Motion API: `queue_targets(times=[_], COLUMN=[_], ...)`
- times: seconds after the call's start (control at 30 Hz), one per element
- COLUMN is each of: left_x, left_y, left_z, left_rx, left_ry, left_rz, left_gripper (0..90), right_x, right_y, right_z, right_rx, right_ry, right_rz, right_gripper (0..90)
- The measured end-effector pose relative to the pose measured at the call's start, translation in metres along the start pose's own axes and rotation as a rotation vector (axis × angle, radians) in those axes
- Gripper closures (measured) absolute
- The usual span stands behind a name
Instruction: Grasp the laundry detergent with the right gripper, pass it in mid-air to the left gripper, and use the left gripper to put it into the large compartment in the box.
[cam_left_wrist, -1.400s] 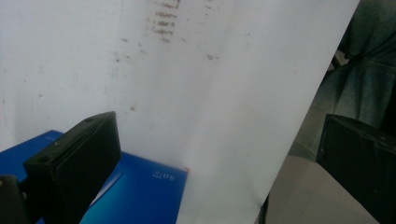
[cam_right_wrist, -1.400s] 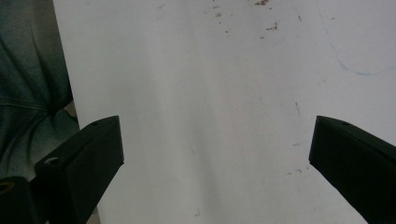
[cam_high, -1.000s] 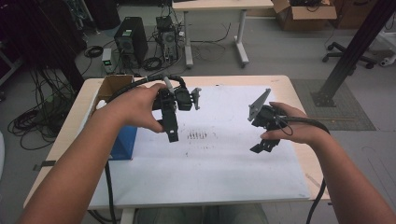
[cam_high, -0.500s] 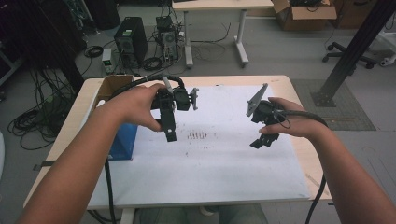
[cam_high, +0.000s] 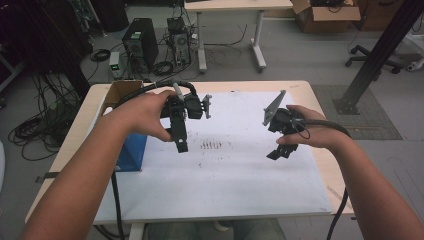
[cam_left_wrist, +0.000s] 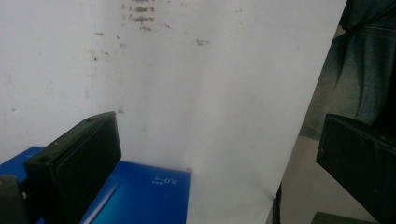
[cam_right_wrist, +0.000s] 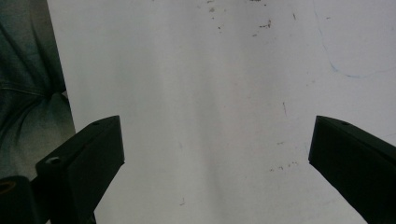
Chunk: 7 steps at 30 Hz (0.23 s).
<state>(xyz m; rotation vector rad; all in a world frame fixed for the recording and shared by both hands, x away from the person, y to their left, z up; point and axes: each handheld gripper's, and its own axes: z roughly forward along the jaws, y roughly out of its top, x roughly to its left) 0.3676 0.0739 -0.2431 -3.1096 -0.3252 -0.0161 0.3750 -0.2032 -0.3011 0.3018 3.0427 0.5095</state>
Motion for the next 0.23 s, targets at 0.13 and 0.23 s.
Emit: queue_targets(times=[0.13,0.23], left_x=[-0.0007,-0.0009], left_y=[-0.0003,-0.0007], left_z=[-0.0004,-0.0001], left_rx=[0.001,-0.001], left_ry=[0.003,0.004], left_rz=[-0.002,-0.004], left_gripper=[0.2,0.2], right_x=[0.0004,0.0005], right_y=[0.0001,0.0000], right_z=[-0.0001,-0.0005], right_rx=[-0.001,-0.001], right_ry=[0.001,0.000], right_rz=[0.001,-0.001], right_gripper=[3.6,3.6])
